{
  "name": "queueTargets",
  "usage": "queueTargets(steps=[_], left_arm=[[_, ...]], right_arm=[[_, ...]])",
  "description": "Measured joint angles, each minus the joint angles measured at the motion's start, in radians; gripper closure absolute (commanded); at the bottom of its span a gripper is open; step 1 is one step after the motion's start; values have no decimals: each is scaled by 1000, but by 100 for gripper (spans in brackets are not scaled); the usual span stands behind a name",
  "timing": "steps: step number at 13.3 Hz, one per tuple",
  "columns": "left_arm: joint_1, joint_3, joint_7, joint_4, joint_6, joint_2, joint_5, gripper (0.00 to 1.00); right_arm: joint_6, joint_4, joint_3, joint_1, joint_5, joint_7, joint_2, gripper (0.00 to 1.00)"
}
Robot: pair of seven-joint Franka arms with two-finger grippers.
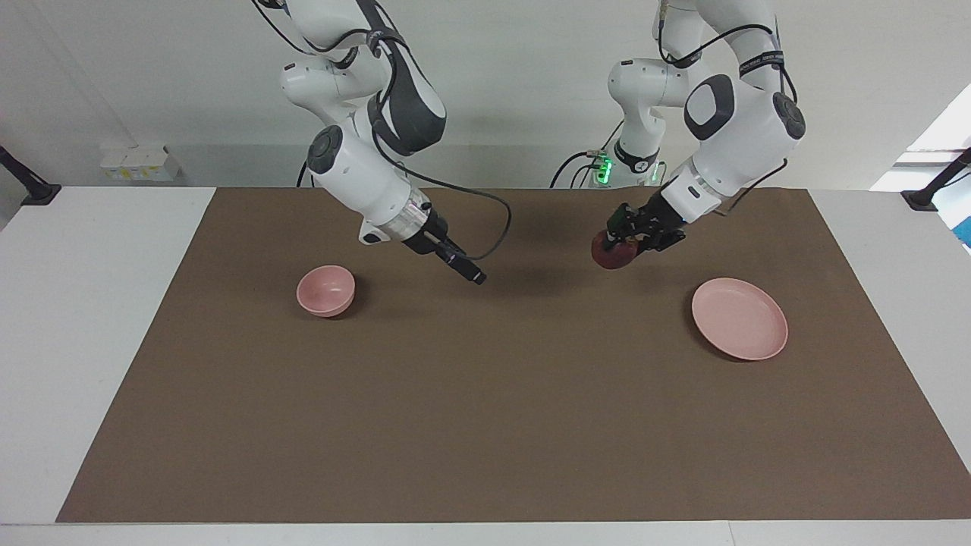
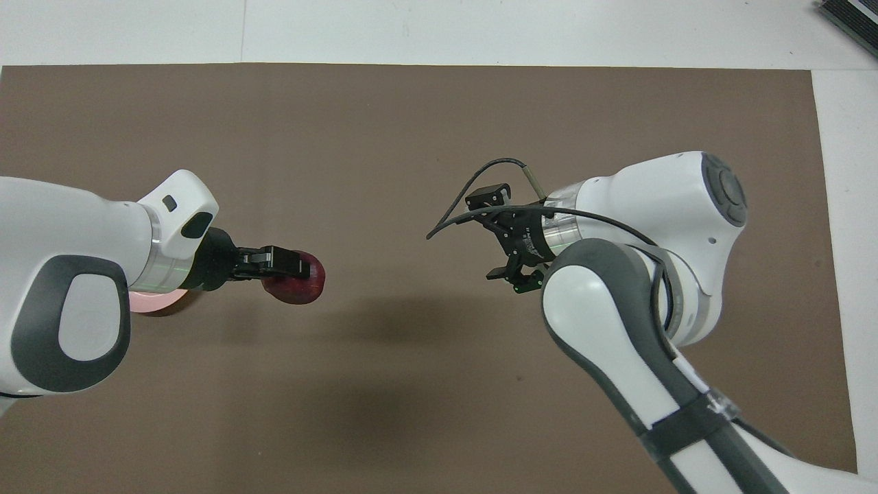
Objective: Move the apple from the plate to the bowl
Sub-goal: 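Lift the apple with the left gripper while the right gripper approaches it, then grasp the apple with the right gripper from the left gripper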
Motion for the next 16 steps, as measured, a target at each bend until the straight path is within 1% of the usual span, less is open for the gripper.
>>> queueTargets(steps=[2,6,9,10,12,14,16], left_arm=[[0,-18,-2,7,23,0,-62,100],[-10,-85,-67,7,184,2,-127,100],[-54,-89,-74,0,297,4,-177,100],[-68,-88,-78,-6,330,3,-180,100],[-84,-88,-91,-12,365,3,-184,100],[-98,-87,-107,-12,368,2,-187,100],[-128,-89,-134,-15,368,2,-193,100]], right_arm=[[25,1,0,38,40,53,0,0],[27,7,0,83,72,208,-1,0],[35,11,0,109,134,305,-3,0],[40,11,-2,109,135,331,-3,0],[65,11,-5,109,136,376,-4,0],[114,12,-4,111,136,428,-3,0],[137,22,-3,118,138,446,-1,0]])
